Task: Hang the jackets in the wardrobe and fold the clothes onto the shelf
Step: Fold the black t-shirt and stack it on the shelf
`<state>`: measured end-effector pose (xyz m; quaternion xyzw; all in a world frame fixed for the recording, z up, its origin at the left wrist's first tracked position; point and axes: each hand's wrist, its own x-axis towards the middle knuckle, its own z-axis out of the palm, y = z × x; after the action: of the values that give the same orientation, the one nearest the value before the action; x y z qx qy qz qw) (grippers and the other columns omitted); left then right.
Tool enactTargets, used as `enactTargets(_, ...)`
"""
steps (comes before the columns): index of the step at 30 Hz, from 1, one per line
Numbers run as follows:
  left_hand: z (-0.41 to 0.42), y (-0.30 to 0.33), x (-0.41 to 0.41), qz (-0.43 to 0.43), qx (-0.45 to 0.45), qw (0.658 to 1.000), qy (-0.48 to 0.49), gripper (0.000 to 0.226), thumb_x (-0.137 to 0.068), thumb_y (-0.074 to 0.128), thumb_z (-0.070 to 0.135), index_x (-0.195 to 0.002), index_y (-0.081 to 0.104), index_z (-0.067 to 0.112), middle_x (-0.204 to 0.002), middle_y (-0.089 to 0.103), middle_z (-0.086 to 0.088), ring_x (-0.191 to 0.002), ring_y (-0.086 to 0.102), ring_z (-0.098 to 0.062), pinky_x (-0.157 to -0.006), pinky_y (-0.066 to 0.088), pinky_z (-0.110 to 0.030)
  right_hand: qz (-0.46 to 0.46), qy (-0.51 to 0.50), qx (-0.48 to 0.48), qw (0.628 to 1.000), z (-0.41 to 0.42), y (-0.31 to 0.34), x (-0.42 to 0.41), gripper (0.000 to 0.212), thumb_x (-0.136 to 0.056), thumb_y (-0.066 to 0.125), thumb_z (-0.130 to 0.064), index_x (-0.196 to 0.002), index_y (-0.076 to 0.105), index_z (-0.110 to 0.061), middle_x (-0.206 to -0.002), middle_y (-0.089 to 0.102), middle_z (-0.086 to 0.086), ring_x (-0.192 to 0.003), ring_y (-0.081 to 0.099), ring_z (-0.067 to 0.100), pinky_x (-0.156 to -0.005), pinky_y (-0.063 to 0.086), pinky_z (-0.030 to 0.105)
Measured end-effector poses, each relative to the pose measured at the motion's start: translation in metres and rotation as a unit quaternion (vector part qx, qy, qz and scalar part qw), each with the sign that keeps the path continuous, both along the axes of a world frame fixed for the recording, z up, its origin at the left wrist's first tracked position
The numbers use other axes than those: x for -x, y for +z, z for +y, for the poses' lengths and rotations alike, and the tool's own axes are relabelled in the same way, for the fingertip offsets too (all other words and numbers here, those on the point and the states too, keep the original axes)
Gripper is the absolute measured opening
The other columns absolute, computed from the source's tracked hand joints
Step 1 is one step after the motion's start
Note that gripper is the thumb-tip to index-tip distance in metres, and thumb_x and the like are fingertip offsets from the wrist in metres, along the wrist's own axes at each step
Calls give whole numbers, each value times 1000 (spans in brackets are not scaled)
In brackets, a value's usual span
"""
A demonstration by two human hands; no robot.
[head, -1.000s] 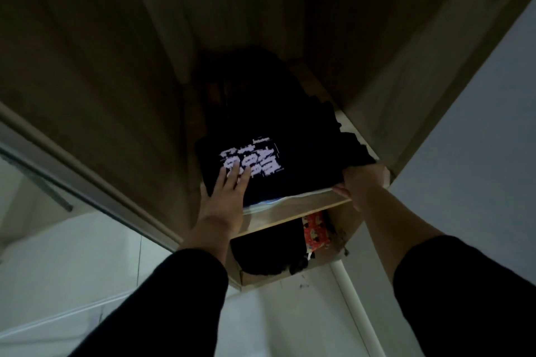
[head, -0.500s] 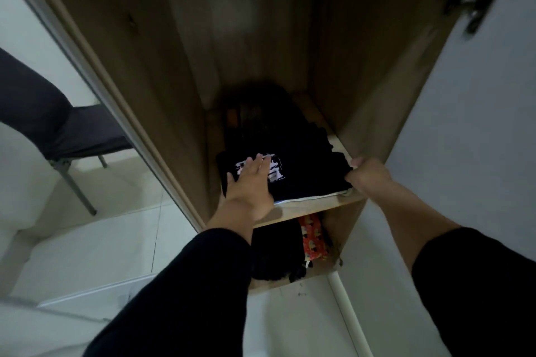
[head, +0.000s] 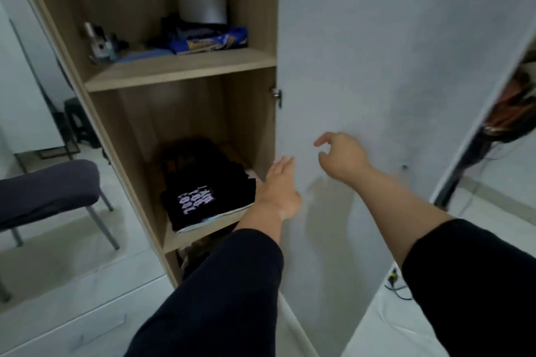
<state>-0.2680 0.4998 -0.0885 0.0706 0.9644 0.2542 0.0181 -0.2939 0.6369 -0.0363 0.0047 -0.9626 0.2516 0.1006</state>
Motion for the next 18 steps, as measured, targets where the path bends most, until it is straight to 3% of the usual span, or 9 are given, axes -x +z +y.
enactTargets(4,66,44,-30,46,-56,997,-42,82,-89,47,8,-152,-3,25,-160,-8,9,-149,-3,-14,-120,8,-48,168,30,-76,982,41,67,-48,33,-85,50,-7,-114,65,-16,-120,57,11,-116,51,31,-94,44,36)
enactTargets(7,116,76,-46,132,-112,982,-76,92,-85,57,17,-152,-5,29,-160,-8,12,-148,2,-14,-119,16,-50,325,17,-88,942,72,109,-83,36,-79,51,0,-109,65,-12,-120,56,12,-118,47,31,-96,41,38)
enactTargets(11,170,109,-67,188,-131,968,-100,102,-85,62,34,-150,-15,22,-159,-17,6,-149,-4,-18,-120,12,-48,491,-82,4,867,109,140,-115,51,-76,52,3,-124,53,-11,-127,47,15,-116,46,30,-96,40,35)
enactTargets(12,178,112,-72,180,-117,973,-82,101,-87,61,36,-150,-17,18,-159,-20,3,-148,-7,-19,-120,11,-47,467,-86,67,877,116,146,-118,51,-82,51,-1,-132,46,-11,-129,46,15,-119,45,29,-99,39,35)
enactTargets(14,186,113,-77,180,-93,978,-50,96,-91,56,34,-149,-18,15,-158,-22,2,-149,-6,-19,-120,13,-45,319,-44,202,925,126,153,-118,43,-95,45,-12,-138,39,-10,-118,54,10,-112,51,24,-93,40,31)
enactTargets(16,185,113,-79,175,-92,979,-43,89,-95,52,30,-150,-17,18,-158,-22,5,-149,-2,-17,-120,15,-42,234,-13,239,942,127,149,-114,26,-100,38,-18,-117,53,-6,-93,56,7,-95,57,26,-73,37,28)
enactTargets(18,181,115,-83,164,-99,981,-40,85,-97,49,30,-150,-17,20,-158,-21,8,-149,-1,-14,-119,16,-38,262,-17,246,933,124,141,-112,23,-101,37,-19,-101,56,-5,-86,55,3,-86,56,25,-66,30,25)
